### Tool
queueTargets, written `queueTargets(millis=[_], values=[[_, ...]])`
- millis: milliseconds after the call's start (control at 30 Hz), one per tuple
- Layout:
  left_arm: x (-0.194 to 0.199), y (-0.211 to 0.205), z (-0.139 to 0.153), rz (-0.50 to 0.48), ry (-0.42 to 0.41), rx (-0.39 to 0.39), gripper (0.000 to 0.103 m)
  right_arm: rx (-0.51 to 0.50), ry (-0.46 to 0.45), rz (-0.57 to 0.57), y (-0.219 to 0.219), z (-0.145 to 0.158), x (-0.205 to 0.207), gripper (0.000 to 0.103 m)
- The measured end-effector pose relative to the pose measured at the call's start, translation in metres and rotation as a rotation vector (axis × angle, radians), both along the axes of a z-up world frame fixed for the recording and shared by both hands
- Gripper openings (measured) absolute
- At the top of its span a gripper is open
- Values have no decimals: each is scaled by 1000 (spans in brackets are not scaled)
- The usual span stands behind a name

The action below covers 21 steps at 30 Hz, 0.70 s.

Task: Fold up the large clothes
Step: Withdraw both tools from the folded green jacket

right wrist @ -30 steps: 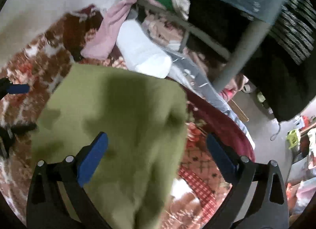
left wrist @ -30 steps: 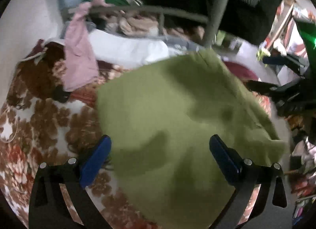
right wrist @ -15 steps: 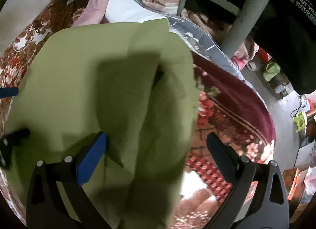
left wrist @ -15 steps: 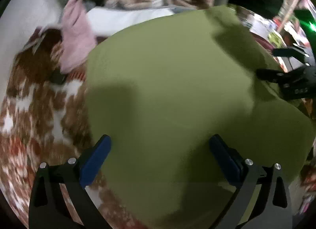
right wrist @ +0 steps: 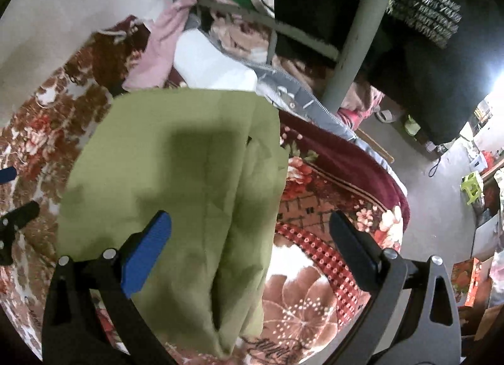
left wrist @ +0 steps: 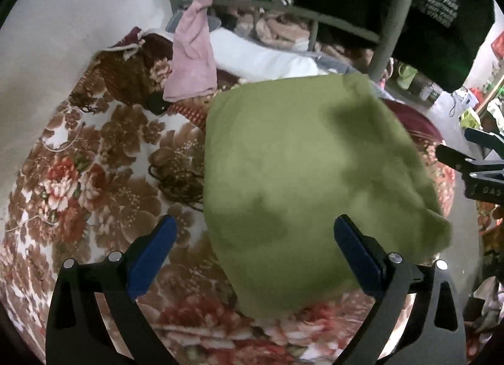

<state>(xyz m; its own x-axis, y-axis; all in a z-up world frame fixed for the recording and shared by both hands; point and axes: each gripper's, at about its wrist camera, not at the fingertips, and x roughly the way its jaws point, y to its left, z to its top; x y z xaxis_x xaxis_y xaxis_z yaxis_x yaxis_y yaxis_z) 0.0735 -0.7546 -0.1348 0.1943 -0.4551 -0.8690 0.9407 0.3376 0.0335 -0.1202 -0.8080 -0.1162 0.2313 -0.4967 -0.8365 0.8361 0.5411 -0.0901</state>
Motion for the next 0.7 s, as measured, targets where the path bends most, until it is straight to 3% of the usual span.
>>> queueTargets(millis=[433, 700], values=[[-65, 79, 81, 97, -121, -116, 98, -47, -131, -46, 93, 75, -50, 98], [-89, 124, 113, 104, -119, -168, 98, -59, -175, -21, 156, 111, -63, 98]])
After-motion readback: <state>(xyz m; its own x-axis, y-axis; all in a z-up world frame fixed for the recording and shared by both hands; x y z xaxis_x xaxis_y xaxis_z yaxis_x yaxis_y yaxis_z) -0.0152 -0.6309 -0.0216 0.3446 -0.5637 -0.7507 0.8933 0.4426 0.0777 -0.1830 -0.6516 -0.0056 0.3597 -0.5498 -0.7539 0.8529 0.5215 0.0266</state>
